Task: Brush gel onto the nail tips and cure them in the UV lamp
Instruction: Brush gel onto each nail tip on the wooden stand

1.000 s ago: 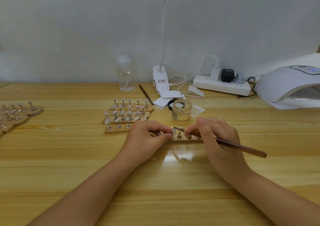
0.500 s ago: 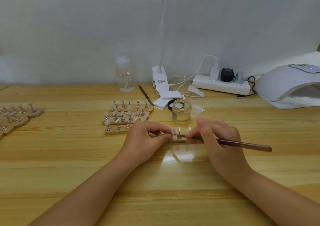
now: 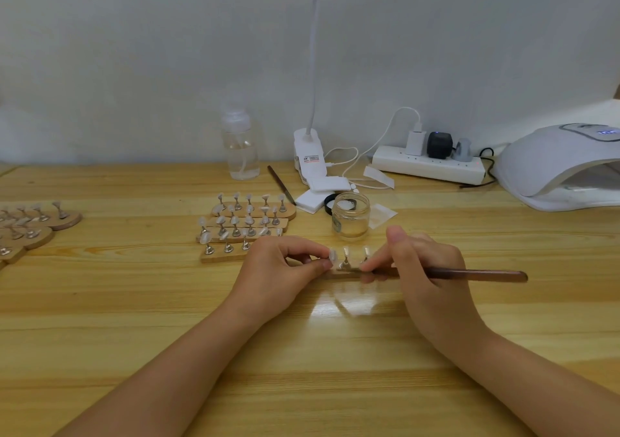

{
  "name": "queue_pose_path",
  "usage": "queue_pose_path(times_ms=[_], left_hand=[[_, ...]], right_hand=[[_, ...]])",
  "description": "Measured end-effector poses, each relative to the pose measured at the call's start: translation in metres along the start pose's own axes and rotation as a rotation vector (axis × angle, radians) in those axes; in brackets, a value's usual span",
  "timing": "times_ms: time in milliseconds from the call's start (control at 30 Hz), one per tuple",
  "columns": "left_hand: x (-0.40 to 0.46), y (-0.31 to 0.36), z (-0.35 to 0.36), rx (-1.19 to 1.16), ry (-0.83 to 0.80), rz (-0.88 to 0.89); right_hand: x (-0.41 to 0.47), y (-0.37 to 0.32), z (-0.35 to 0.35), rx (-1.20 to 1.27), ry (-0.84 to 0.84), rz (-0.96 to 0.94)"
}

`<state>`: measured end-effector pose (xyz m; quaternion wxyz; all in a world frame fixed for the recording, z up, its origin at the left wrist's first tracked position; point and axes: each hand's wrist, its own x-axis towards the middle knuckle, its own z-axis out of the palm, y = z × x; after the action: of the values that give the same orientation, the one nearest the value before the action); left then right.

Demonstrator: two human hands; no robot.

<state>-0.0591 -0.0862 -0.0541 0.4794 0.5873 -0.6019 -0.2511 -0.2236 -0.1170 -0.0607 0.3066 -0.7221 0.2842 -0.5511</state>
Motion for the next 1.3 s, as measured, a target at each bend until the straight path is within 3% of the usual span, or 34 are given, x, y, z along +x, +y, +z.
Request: queue_pose_path(times_ms=[467, 633, 1300], left_hand=[[-0.0004, 0.0015, -0.0009, -0.014, -0.01, 0.024], [-0.0004, 0.0016, -0.0006, -0.023, 0.004, 0.018], [0.0013, -0.0024, 0.0007, -0.025, 0.032, 0.0]], right_hand=[[0.0014, -0.0002, -0.0006, 0.035, -0.032, 0.075], [-0.0003, -0.0016, -0.0039, 0.088, 0.034, 0.059], [0.0001, -0.0021, 0.0006, -0.132, -0.058, -0.089]])
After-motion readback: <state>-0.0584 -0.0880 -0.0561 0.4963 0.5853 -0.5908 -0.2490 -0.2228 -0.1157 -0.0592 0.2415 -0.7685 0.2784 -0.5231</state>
